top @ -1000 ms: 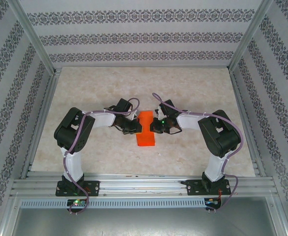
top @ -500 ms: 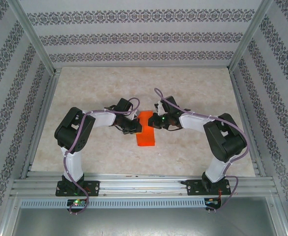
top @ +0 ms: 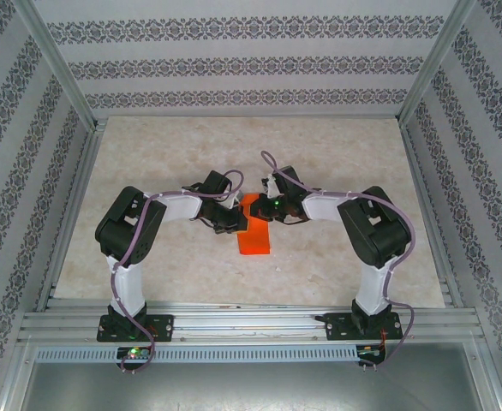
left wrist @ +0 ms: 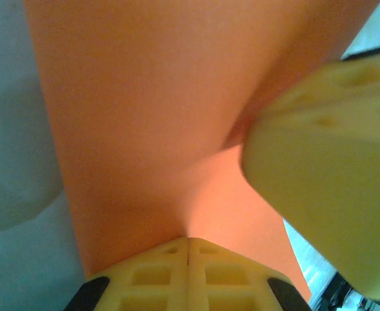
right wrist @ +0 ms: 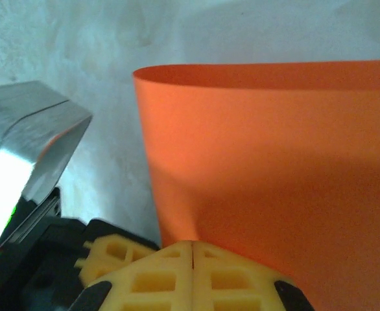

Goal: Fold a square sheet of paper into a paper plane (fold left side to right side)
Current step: Hold the square sheet of paper at the center of the table, then first fold the square sheet of paper in half at the center of the table.

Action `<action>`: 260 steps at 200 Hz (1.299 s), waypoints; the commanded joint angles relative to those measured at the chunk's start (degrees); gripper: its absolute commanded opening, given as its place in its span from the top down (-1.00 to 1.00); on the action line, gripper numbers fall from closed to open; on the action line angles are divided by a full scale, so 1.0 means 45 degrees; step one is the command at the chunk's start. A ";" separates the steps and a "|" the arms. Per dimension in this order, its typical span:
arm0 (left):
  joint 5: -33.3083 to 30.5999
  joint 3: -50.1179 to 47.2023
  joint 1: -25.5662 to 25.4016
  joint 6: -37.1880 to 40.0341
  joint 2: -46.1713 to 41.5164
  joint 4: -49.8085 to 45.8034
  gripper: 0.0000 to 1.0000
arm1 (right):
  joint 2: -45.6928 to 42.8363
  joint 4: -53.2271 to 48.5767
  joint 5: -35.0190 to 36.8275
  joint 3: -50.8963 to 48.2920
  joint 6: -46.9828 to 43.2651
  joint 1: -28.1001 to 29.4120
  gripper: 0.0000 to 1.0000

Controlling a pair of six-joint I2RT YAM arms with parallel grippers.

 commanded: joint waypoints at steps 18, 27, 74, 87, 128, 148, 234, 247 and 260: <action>-0.0499 -0.0126 -0.0060 -0.0145 0.0534 -0.0862 1.00 | 0.0685 -0.0078 0.0113 0.0515 0.0138 0.0149 1.00; -0.0456 -0.0195 -0.0055 -0.0143 0.0510 -0.0889 1.00 | 0.0782 -0.0269 0.0233 0.0502 0.0133 0.0134 1.00; -0.0288 -0.0741 -0.0055 -0.0067 0.0058 -0.1262 1.00 | 0.1087 -0.1340 0.1058 0.0393 0.0055 0.0056 1.00; -0.0262 -0.0873 -0.0055 0.0013 -0.0063 -0.1457 1.00 | 0.1144 -0.1562 0.1195 0.0394 -0.0003 -0.0005 1.00; -0.0043 -0.1280 -0.0057 0.0337 -0.0347 -0.2080 1.00 | 0.1277 -0.1762 0.1283 0.0443 -0.0147 -0.0270 1.00; -0.0020 -0.1459 -0.0055 0.0602 -0.0465 -0.2538 1.00 | 0.1318 -0.1895 0.1320 0.0530 -0.0237 -0.0376 1.00; 0.0278 -0.3389 -0.0045 0.0717 -0.1487 -0.2764 1.00 | 0.1465 -0.2094 0.1283 0.0769 -0.0414 -0.0535 1.00; 0.0310 -0.3608 -0.0089 0.0751 -0.1664 -0.2827 1.00 | 0.1479 -0.2116 0.1264 0.0803 -0.0448 -0.0535 1.00; 0.0326 -0.3840 -0.0113 0.0773 -0.1860 -0.2874 1.00 | 0.1476 -0.2155 0.1263 0.0804 -0.0467 -0.0537 1.00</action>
